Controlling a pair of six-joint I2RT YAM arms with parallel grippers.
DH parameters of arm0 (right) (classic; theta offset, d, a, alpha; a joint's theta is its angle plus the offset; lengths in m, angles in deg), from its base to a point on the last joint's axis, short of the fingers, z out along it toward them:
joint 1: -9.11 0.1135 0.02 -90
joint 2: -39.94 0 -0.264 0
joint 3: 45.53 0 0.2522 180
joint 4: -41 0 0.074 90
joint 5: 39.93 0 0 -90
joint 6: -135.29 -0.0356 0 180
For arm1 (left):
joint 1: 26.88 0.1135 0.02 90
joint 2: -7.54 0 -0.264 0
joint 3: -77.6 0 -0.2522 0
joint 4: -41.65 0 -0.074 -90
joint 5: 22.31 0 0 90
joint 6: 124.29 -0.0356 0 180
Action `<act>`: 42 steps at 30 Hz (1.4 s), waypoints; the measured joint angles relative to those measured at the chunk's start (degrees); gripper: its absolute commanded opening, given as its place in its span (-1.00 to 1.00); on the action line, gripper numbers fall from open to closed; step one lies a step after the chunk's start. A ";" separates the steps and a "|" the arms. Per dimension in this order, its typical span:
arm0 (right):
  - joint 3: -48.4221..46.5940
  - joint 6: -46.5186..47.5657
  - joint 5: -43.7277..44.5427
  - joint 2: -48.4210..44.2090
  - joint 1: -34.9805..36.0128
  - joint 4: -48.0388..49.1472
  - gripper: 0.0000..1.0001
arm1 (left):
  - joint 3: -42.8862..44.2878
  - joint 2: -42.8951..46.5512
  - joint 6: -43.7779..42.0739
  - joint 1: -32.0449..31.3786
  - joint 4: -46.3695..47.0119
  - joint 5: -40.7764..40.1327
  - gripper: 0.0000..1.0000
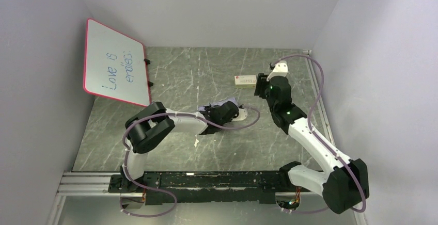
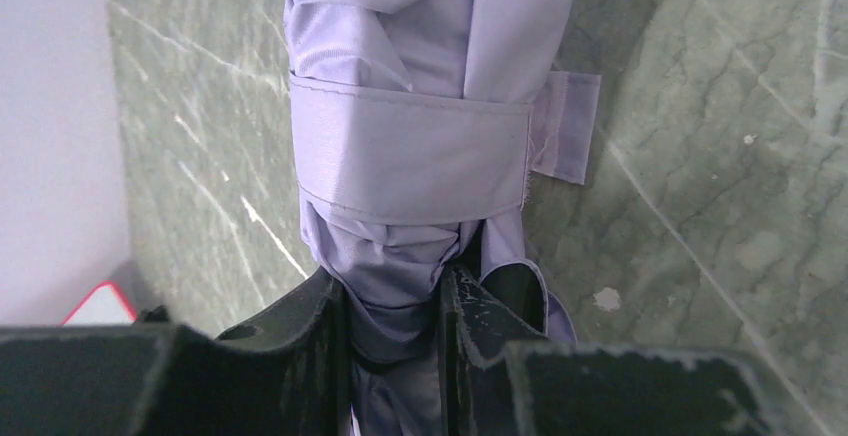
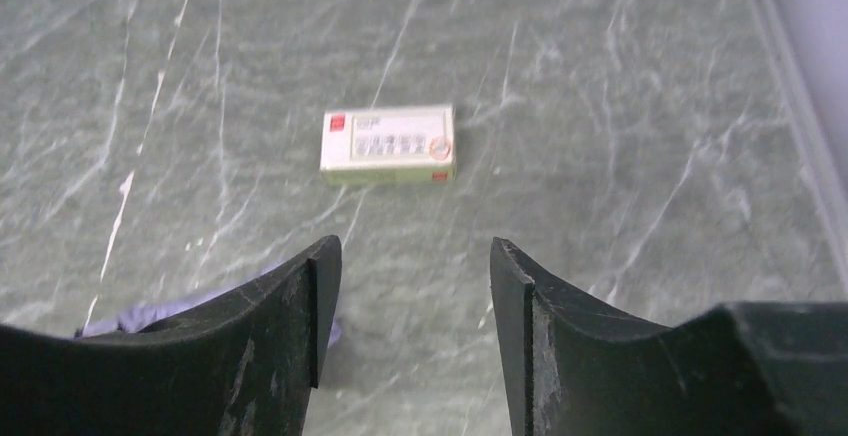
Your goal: Put away the umbrella
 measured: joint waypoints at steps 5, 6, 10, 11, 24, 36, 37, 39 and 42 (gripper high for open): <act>-4.79 5.01 -1.92 4.07 -3.78 4.55 0.19 | -2.36 -1.70 -2.49 -3.21 6.14 -7.96 -0.90; -5.84 5.99 -2.56 5.09 -4.74 5.29 0.19 | -2.86 -2.10 -3.08 -3.80 7.39 -9.42 -0.91; -9.73 10.34 -8.35 9.38 -9.49 7.69 0.21 | -4.94 -3.23 -5.31 -5.40 12.46 -13.33 -0.90; -10.91 12.28 -11.47 10.73 -10.49 7.74 0.22 | -5.62 -3.50 -6.12 -5.79 14.12 -14.14 -0.90; -20.81 53.55 -59.08 25.53 -11.82 -12.20 0.21 | -12.94 -6.78 -17.11 -9.92 32.68 -21.77 -0.91; -34.34 77.50 -66.34 40.24 -6.14 -41.03 0.26 | -18.38 -11.32 -28.20 -12.96 50.18 -28.46 -0.90; -34.34 78.25 -66.27 40.81 -5.03 -42.12 0.26 | -18.49 -11.50 -28.63 -13.00 50.86 -28.52 -0.90; -34.36 79.38 -66.03 41.92 -2.89 -43.58 0.26 | -18.62 -11.72 -29.35 -13.07 51.80 -28.65 -0.91; -34.49 80.56 -65.37 43.25 -0.04 -45.16 0.27 | -18.67 -11.96 -30.03 -13.18 52.50 -28.81 -0.90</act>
